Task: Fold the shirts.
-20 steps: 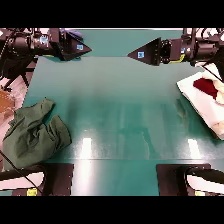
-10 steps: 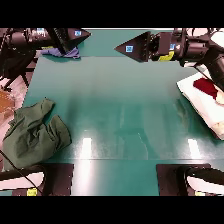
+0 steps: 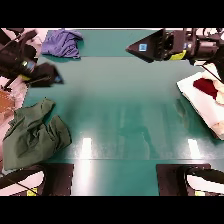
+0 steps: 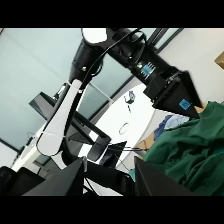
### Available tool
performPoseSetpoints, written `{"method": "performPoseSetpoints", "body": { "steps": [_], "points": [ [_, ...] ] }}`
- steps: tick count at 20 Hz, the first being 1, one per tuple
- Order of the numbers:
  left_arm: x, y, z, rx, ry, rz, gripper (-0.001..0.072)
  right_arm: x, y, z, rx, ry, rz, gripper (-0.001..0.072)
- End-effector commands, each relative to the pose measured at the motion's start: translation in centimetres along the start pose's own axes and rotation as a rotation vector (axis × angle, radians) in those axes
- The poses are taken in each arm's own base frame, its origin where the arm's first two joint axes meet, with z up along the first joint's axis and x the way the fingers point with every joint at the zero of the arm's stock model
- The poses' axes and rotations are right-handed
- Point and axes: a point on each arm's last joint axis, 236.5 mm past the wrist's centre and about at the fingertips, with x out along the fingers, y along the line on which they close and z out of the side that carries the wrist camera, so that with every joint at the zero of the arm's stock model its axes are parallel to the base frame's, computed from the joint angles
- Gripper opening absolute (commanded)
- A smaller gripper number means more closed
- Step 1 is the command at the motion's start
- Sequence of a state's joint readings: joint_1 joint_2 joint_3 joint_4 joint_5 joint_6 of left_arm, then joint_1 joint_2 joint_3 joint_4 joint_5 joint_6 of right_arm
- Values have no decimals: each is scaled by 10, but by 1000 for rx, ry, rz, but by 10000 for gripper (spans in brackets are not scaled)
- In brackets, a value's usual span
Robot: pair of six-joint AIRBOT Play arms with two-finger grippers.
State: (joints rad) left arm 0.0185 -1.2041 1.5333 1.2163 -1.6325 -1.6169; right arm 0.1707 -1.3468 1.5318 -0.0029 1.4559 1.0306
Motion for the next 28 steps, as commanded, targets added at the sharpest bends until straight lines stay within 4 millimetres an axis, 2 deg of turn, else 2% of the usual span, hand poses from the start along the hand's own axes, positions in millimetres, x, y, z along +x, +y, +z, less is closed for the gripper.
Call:
{"method": "performPoseSetpoints", "body": {
  "steps": [1,3,6,8,11,12,14,16,20,22,24,26,28],
  "points": [
    [-32,111,-51,-172,87,429,720,-14,-2,0,10,3,-7,377],
    [-28,139,-75,-250,139,465,720,-14,0,-3,7,16,1,377],
    [-7,175,-106,-348,226,493,720,-14,1,-4,-11,23,6,377],
    [5,191,-114,-387,230,506,720,-14,1,-4,-13,22,6,377],
    [0,215,-118,-384,222,594,720,-14,1,-5,-21,25,8,377],
    [3,215,-120,-383,234,591,720,-14,1,-5,-29,24,7,377],
    [19,212,-139,-369,305,563,720,-14,1,-4,-42,21,6,377],
    [34,221,-154,-361,343,583,720,-14,0,-2,-45,13,1,377],
    [63,227,-180,-351,401,572,720,-14,-1,-1,-45,7,-2,377],
    [75,236,-180,-328,373,587,720,-14,-1,0,-45,5,-3,376],
    [83,248,-170,-293,309,614,716,-14,0,0,-45,6,-1,377],
    [87,255,-154,-271,231,627,410,-14,3,-1,-51,6,2,377],
    [94,250,-142,-276,180,590,199,-15,11,0,-68,2,0,376]
  ]
}}
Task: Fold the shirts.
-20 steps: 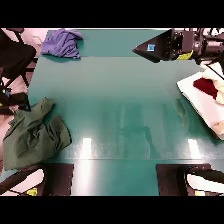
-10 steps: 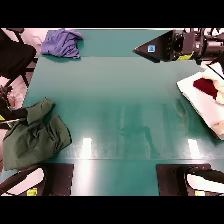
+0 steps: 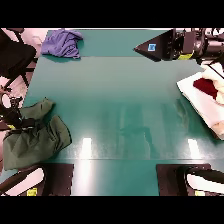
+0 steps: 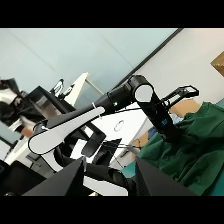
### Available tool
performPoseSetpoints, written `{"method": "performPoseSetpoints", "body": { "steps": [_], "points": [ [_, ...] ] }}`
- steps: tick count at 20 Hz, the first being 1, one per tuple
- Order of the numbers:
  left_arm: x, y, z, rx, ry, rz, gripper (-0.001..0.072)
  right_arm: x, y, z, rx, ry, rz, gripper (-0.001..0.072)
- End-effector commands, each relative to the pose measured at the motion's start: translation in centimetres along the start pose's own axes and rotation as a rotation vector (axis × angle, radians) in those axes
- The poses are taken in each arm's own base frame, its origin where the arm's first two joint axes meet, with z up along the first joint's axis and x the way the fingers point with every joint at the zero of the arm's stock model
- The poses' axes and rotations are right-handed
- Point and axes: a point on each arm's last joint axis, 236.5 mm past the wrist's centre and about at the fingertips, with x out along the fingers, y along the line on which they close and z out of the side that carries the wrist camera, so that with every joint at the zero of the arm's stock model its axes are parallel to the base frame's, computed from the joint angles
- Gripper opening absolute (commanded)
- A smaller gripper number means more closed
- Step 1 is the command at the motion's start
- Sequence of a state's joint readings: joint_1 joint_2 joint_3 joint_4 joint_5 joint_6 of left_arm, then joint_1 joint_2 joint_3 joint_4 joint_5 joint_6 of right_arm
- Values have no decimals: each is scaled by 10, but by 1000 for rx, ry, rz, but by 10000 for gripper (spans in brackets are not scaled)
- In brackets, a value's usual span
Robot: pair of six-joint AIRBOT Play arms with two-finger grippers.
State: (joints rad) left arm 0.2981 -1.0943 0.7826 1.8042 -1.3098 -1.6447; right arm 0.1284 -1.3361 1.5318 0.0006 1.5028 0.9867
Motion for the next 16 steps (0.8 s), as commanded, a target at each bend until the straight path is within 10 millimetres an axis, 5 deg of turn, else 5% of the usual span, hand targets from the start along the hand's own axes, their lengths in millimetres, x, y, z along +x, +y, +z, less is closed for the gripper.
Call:
{"method": "performPoseSetpoints", "body": {
  "steps": [1,3,5,7,9,11,13,16],
  "points": [
    [3,-16,23,-22,-105,-68,30,-1,11,2,-25,-8,-1,376],
    [-6,-51,32,-52,-133,-219,22,-2,17,4,-44,-20,-11,376],
    [-46,-112,55,-53,-221,-502,20,-11,19,9,-56,-37,-30,375],
    [-116,-182,75,28,-345,-783,20,-26,15,16,-57,-67,-63,375],
    [-188,-248,70,156,-445,-966,19,-43,15,22,-54,-94,-95,374],
    [-243,-310,48,285,-536,-1071,19,-62,13,26,-64,-121,-161,361],
    [-267,-370,6,416,-517,-1140,19,-84,-3,22,-52,-116,-295,361],
    [-230,-454,-86,665,-314,-1127,20,-124,-32,5,-12,-80,-569,361]
  ]
}}
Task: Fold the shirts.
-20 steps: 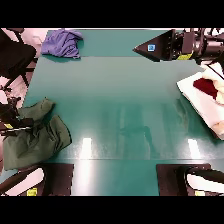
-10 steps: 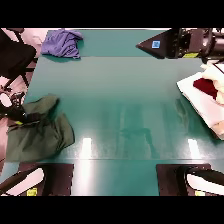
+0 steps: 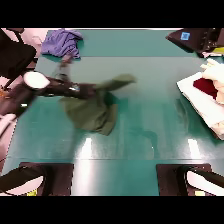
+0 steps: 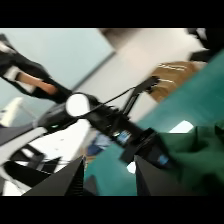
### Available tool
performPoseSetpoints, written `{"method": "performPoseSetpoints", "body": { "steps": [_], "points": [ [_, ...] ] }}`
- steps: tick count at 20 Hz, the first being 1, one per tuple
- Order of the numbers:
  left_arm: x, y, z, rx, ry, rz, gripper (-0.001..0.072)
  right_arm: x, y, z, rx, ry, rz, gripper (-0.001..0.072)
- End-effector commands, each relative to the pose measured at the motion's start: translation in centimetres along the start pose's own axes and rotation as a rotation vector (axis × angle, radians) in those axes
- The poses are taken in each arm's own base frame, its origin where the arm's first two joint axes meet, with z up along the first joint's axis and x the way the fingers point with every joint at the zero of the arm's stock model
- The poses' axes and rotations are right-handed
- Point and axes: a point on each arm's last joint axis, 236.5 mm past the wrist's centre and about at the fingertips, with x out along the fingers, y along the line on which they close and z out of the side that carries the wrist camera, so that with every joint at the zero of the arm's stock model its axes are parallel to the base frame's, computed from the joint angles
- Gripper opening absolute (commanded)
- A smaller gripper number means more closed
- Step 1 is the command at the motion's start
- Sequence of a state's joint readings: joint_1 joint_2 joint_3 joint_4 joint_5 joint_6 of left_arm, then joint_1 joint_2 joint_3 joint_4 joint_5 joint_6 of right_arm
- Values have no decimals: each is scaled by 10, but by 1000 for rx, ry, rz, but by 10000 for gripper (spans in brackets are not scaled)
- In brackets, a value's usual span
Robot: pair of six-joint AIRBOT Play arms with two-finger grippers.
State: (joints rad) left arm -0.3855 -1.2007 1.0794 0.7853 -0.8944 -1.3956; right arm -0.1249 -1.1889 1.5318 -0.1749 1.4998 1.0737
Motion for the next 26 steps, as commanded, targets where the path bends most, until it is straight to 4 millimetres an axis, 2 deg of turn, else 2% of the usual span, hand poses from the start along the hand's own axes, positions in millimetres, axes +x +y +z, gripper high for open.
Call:
{"method": "performPoseSetpoints", "body": {
  "steps": [1,2,3,4,5,6,7,9,11,13,14,15,16,19,23,26],
  "points": [
    [82,-80,-86,95,245,-133,21,-41,-48,-16,38,43,-325,362],
    [99,-75,-121,102,358,-122,21,-52,-59,-21,63,50,-405,361],
    [108,-65,-154,95,482,-103,22,-65,-72,-27,89,61,-493,361],
    [107,-49,-179,76,597,-65,23,-77,-85,-33,118,75,-581,362],
    [101,-33,-193,74,672,-16,76,-88,-97,-42,146,91,-655,362],
    [95,-21,-194,68,697,24,419,-92,-107,-53,169,104,-694,363],
    [91,-20,-186,39,685,19,645,-90,-117,-67,210,118,-689,363],
    [77,-30,-149,-1,592,-32,656,-78,-141,-107,313,176,-661,364],
    [48,-35,-108,12,487,-45,656,-57,-166,-141,404,168,-605,366],
    [10,-23,-73,21,374,-2,655,-31,-190,-165,502,145,-526,397],
    [-10,-14,-60,27,330,29,655,-18,-203,-171,521,125,-498,449],
    [-28,-4,-52,28,301,65,656,-4,-220,-174,537,98,-481,497],
    [-45,4,-48,30,281,101,656,9,-235,-176,546,81,-472,506],
    [-68,17,-47,41,274,154,655,51,-278,-188,611,110,-438,525],
    [-77,43,-49,67,288,265,656,106,-304,-202,650,232,-361,525],
    [-84,68,-32,65,222,358,656,137,-315,-197,643,278,-324,525]
  ]
}}
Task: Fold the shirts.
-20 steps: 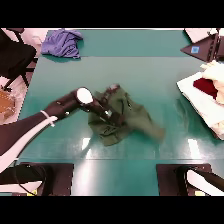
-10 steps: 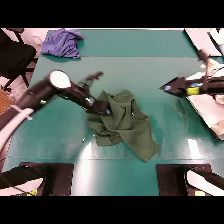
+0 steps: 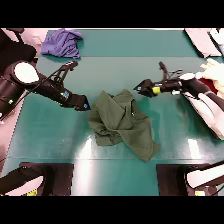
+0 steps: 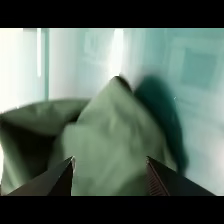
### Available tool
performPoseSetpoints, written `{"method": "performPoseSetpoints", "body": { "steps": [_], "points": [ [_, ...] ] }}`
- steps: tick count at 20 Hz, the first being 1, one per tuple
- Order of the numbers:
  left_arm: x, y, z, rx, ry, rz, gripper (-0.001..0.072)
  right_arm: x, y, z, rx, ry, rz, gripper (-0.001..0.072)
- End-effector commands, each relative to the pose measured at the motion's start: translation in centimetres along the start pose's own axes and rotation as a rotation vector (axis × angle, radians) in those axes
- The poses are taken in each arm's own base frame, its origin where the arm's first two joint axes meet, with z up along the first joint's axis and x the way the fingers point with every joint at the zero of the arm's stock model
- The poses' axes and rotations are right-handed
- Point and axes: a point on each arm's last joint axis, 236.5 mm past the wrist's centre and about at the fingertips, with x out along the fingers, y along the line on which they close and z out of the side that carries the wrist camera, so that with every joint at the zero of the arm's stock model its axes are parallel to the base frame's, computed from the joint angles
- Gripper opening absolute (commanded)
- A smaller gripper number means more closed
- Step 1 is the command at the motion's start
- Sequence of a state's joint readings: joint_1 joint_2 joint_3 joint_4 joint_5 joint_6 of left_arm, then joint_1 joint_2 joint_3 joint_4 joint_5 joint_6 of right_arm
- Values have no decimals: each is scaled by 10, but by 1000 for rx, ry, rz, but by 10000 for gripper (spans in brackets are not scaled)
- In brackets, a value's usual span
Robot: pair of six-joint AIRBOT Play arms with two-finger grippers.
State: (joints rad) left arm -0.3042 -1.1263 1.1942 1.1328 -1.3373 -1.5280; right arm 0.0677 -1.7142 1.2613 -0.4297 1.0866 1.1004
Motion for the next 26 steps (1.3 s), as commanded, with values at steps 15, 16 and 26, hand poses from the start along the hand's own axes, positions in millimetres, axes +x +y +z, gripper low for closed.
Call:
{"method": "performPoseSetpoints", "body": {
  "steps": [15,16,26],
  "points": [
    [63,53,39,-189,-137,-68,655,27,42,-24,-280,424,-77,31],
    [82,52,37,-201,-106,-110,655,12,55,-16,-296,391,-78,31],
    [116,44,106,-368,-326,-327,655,-191,243,12,-664,-104,-104,30]
  ]
}}
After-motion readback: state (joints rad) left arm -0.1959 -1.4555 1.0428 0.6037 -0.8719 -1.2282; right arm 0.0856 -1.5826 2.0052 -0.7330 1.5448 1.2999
